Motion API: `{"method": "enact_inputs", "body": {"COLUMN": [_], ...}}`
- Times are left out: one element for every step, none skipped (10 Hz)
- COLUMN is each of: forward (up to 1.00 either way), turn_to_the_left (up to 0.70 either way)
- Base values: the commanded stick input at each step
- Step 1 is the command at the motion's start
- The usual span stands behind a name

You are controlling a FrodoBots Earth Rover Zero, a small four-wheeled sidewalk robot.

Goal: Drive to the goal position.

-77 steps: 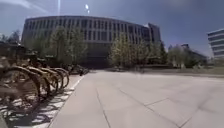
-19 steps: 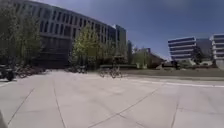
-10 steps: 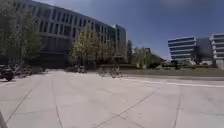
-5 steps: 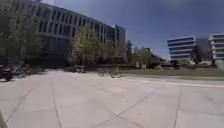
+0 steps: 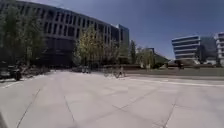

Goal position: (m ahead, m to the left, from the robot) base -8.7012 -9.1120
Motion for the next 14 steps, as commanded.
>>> {"method": "enact_inputs", "body": {"forward": [0.0, 0.0, 0.0, 0.16, 0.67, 0.68, 0.69, 0.7, 0.7, 0.7, 0.7, 0.7, 0.7, 0.7], "turn_to_the_left": [0.05, 0.04, 0.04, 0.0, 0.01, 0.0, -0.01, -0.13, -0.33, -0.36, -0.36, -0.36, -0.36, -0.36]}}
